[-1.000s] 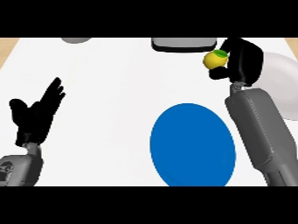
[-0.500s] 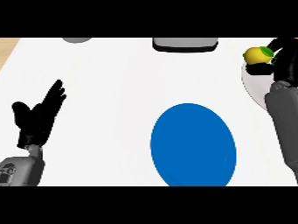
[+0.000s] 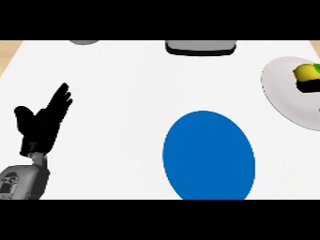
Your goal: Pick the lemon from the plate and place it in the plate
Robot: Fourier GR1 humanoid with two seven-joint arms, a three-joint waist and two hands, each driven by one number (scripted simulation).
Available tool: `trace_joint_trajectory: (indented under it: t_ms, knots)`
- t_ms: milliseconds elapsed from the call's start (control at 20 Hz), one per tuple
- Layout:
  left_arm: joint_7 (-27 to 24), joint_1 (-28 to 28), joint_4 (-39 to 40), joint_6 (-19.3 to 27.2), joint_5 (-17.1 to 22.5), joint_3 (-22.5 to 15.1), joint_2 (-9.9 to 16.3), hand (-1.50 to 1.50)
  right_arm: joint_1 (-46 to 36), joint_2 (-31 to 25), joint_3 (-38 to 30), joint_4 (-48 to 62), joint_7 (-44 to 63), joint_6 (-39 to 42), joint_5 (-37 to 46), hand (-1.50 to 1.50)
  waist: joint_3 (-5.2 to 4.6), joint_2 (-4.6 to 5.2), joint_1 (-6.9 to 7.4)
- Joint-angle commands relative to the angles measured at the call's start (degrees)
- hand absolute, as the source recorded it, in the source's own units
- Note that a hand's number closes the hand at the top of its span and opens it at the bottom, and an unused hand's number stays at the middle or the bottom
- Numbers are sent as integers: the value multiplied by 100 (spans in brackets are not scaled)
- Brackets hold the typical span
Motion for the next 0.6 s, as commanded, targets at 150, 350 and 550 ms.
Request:
trace_joint_trajectory:
  t_ms: [150, 350, 550]
  knots:
    - [61, 46, -160, -16, -35, -60, -39, 0, -132, -267, -692, 1176, -739, 773, -862, 150, 16, 48, 113]
    - [42, 123, -260, 29, -81, -104, -133, 0, -162, -741, -727, 1616, -1719, 1329, -968, -150, 11, 31, 90]
    - [-242, 118, 48, -68, -101, -54, -104, 0, -192, -671, -882, 1492, -2536, 747, -1113, -150, 12, 42, 94]
